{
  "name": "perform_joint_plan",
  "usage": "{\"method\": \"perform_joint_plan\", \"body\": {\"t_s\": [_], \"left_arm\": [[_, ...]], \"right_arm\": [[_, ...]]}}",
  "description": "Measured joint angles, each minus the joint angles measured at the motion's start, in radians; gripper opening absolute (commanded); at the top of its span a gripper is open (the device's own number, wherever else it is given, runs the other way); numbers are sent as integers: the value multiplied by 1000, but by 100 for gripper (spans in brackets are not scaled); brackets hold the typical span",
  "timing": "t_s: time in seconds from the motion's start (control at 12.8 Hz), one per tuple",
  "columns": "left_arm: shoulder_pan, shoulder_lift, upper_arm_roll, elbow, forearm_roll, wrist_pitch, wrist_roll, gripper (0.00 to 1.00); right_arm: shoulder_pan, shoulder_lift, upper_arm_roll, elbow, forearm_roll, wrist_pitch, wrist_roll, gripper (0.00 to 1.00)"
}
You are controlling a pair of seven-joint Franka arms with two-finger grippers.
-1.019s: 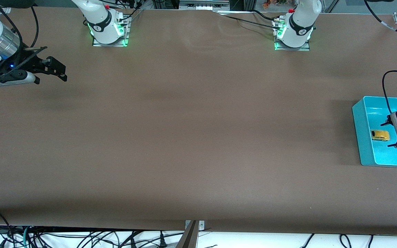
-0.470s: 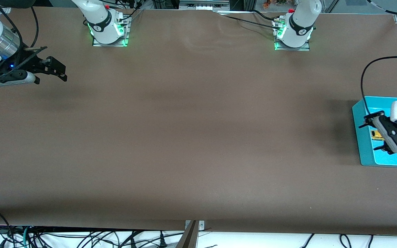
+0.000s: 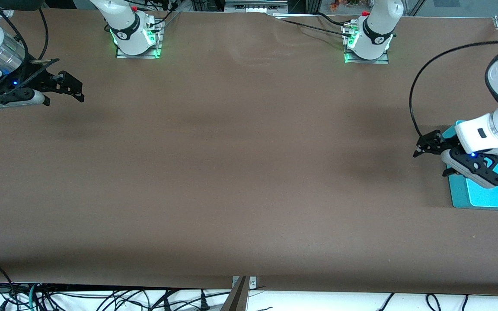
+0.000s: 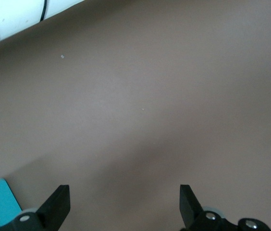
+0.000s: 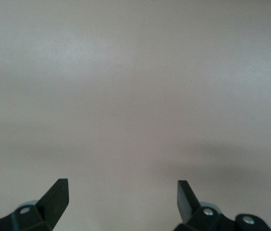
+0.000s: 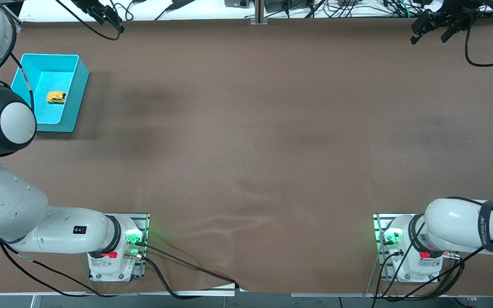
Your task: Wind and store yellow beetle car
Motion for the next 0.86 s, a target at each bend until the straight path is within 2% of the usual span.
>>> {"method": "perform_joint_plan", "body": {"t_s": [0.31, 0.55, 0.86], "left_arm": [[-3, -49, -2, 1, 31, -127, -305, 100], [-3, -67, -21, 26, 149, -166, -353, 100], [10, -87, -23, 91, 173, -268, -417, 100]], "right_arm": [[0, 0, 0, 0, 0, -1, 0, 100], [0, 0, 0, 0, 0, -1, 0, 100], [0, -2, 1, 0, 0, -1, -4, 100]]}}
